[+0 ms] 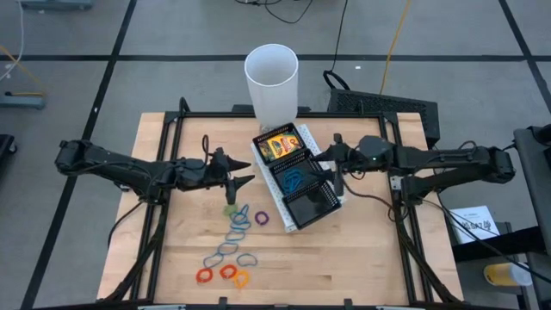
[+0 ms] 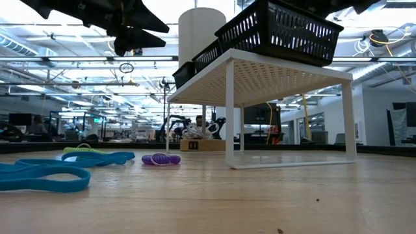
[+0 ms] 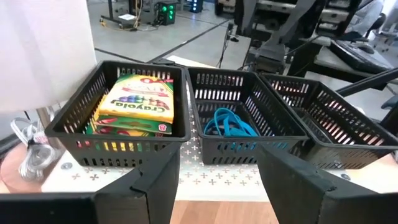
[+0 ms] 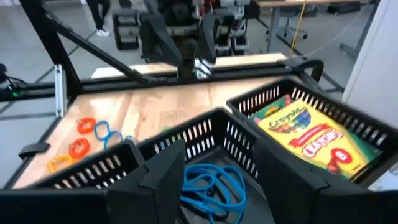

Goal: Pick & Place Office Desk Supplies
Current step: Put the blue rubber band into the middle black bin on the shelf

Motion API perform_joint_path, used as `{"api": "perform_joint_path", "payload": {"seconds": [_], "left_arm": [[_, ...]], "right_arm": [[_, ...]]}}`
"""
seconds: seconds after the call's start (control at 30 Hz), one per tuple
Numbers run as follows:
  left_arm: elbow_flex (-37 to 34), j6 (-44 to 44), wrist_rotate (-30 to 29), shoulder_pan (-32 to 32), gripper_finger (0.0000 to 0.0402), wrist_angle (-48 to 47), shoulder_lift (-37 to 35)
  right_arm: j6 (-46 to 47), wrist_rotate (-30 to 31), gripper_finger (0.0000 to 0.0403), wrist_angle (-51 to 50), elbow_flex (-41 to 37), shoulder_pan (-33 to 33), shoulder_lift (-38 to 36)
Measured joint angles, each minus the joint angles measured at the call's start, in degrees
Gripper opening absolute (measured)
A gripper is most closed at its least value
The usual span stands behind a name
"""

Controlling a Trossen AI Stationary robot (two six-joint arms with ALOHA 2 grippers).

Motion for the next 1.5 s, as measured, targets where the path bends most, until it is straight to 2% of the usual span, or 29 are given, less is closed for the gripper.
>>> {"api": "perform_joint_path", "payload": {"seconds": [0.07, 0.23, 0.3, 0.53, 0.83, 1.17, 1.5], "left_arm": [[0.0, -3.4, 1.5, -0.3, 0.0223, -0.8, 0.0], [0.0, -9.0, 13.2, -1.2, 0.0223, -7.9, 0.0], [0.0, -11.4, 15.5, -2.5, 0.0223, -11.6, 0.0], [0.0, -15.5, 12.6, -9.3, 0.0223, -19.7, 3.3], [0.1, -15.7, 14.8, -16.8, 0.0223, -19.9, 15.8], [0.0, -21.5, 14.9, -17.3, 0.0223, -21.3, 24.4], [0.1, -21.4, 15.0, -17.3, 0.0213, -21.2, 25.4]], "right_arm": [[0.1, 0.0, 0.0181, -1.1, 0.0, 0.8, -1.7], [0.2, 0.1, 0.0182, -4.1, 0.0, 2.7, -4.9], [0.2, 0.2, 0.0182, -5.3, -0.2, 3.0, -5.5], [1.3, 0.2, 0.0172, -5.2, -2.4, 3.3, -6.5], [1.3, 0.3, 0.0169, -2.9, -3.9, 3.3, -6.5], [1.5, 0.3, 0.0167, -2.6, -4.0, 3.3, -6.5], [1.5, 0.3, 0.0166, -2.6, -4.0, 3.3, -6.5]]}}
